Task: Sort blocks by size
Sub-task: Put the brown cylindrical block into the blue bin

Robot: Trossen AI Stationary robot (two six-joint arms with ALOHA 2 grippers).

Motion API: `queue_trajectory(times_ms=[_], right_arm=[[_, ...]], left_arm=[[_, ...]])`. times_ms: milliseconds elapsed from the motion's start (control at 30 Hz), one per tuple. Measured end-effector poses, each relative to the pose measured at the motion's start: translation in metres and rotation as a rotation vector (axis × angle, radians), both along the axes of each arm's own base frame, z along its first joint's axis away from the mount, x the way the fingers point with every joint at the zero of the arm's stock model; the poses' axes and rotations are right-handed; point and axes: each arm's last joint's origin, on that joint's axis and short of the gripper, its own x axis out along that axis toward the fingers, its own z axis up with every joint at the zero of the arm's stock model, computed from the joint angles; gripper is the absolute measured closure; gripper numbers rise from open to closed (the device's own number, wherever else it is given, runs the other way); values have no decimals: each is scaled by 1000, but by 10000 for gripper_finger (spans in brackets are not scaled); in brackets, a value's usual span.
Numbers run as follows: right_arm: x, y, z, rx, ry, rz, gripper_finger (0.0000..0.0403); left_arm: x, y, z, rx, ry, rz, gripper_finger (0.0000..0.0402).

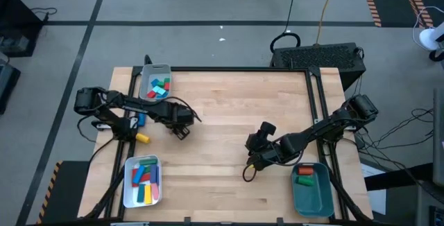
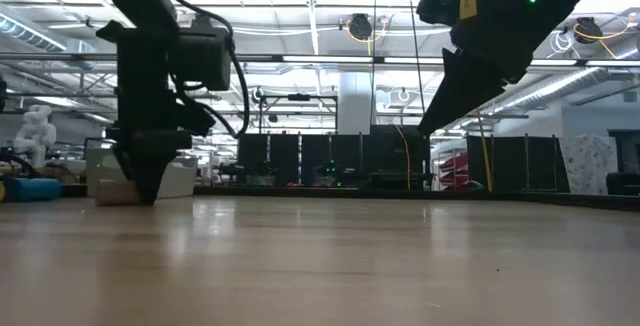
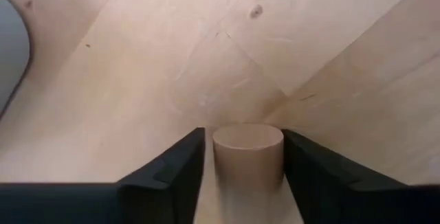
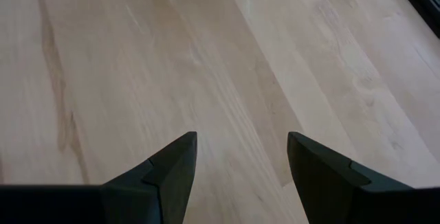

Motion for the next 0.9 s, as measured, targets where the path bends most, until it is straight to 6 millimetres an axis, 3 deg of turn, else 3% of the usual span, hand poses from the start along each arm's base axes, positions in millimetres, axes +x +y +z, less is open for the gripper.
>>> queue_trajectory(times_ms=[167, 267, 433, 900], right_arm=[[-1, 0, 0, -3, 8, 1, 193], [-1, 0, 0, -4, 8, 0, 193], [0, 0, 0, -7, 5, -2, 193], [0, 0, 1, -14, -8, -9, 193]], left_arm=[[0, 3, 0, -1, 1, -6, 187], [0, 4, 0, -6, -4, -1, 203], [1, 3, 0, -12, -17, 13, 266], [24, -3, 15, 28, -144, -21, 266]])
